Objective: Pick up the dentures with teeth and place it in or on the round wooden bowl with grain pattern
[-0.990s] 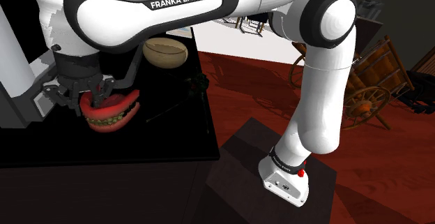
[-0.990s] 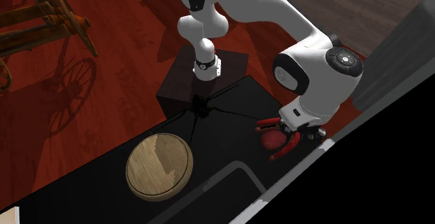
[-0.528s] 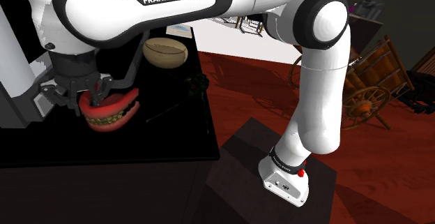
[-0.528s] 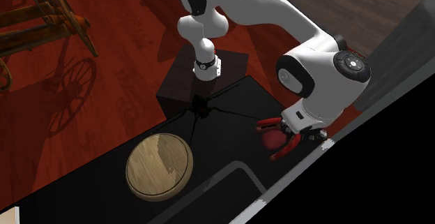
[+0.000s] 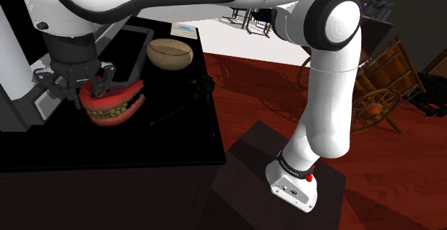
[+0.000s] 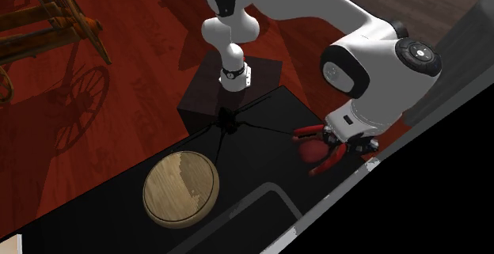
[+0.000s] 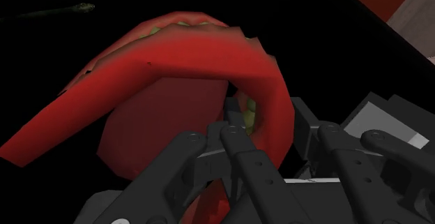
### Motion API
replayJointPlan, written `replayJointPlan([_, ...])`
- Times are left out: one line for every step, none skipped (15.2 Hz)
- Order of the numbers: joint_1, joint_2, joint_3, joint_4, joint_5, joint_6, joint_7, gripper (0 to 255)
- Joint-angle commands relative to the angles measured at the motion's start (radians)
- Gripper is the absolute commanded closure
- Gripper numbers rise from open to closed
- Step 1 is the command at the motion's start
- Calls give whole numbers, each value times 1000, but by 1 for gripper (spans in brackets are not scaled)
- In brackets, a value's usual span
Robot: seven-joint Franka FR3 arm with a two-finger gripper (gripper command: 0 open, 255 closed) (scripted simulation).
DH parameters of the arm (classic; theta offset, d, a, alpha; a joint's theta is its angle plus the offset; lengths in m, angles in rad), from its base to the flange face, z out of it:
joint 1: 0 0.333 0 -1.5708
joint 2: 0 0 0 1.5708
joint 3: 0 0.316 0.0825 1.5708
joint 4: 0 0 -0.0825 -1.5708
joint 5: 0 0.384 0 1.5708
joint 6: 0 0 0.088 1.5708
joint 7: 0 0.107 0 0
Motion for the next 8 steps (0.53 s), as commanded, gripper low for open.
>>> replayJointPlan([-1,-3,2,40,1,17,-7,255])
replayJointPlan([1,-2,3,55,0,3,-7,255])
replayJointPlan([3,-1,4,70,0,-11,-7,255])
replayJointPlan([5,0,5,85,-1,-25,-7,255])
replayJointPlan([7,2,6,101,-1,-40,-7,255])
replayJointPlan([9,4,6,118,-2,-54,-7,255])
replayJointPlan([12,6,7,135,-4,-69,-7,255])
replayJointPlan([14,9,8,153,-5,-84,-7,255])
